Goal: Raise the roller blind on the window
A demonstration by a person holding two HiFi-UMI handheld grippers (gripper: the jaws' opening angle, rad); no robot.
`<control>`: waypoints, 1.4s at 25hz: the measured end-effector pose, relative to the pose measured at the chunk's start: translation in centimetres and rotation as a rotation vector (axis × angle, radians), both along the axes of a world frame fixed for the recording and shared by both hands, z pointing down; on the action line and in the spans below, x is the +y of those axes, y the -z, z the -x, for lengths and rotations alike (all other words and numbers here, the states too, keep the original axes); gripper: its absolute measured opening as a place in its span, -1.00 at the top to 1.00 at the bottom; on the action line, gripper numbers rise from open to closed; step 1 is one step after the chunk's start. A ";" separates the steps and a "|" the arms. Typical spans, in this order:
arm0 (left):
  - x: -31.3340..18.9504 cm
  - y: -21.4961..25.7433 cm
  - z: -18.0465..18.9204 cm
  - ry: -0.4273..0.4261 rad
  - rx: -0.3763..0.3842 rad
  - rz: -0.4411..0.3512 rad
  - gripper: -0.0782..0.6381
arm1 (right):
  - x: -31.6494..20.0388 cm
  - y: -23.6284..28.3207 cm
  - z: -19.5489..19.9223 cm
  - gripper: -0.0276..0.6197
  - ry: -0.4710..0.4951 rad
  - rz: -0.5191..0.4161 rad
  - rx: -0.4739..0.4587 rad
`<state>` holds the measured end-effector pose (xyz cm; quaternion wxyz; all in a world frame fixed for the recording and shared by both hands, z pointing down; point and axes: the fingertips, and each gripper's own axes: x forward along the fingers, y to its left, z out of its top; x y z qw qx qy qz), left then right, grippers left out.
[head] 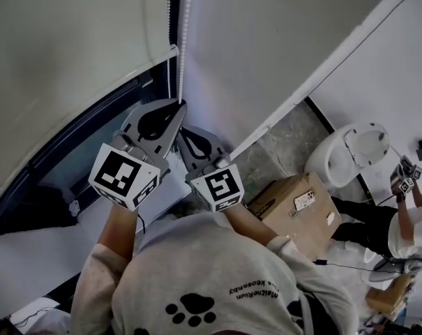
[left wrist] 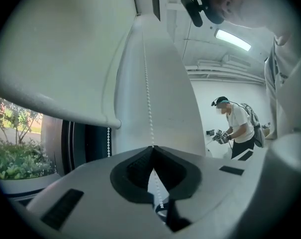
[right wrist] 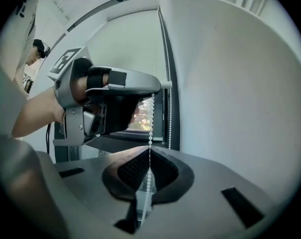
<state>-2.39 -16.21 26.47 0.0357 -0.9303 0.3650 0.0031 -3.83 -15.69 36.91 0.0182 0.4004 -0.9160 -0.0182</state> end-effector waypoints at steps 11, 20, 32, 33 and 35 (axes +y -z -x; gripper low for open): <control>0.1 -3.1 1.0 -0.015 0.042 0.035 0.76 | -0.2 -3.2 0.9 0.88 -0.037 0.005 0.021; -0.2 -7.1 1.7 -0.003 0.041 0.064 0.76 | -0.5 -7.1 1.5 0.88 -0.059 0.017 0.040; 0.4 -12.0 1.3 -0.021 0.038 0.148 0.76 | 0.3 -11.9 1.2 0.88 -0.087 0.112 0.073; 0.4 -12.3 1.3 -0.022 0.040 0.152 0.76 | 0.4 -12.3 1.2 0.88 -0.088 0.119 0.075; 0.4 -12.8 1.3 -0.020 0.047 0.152 0.76 | 0.5 -12.8 1.1 0.88 -0.092 0.132 0.073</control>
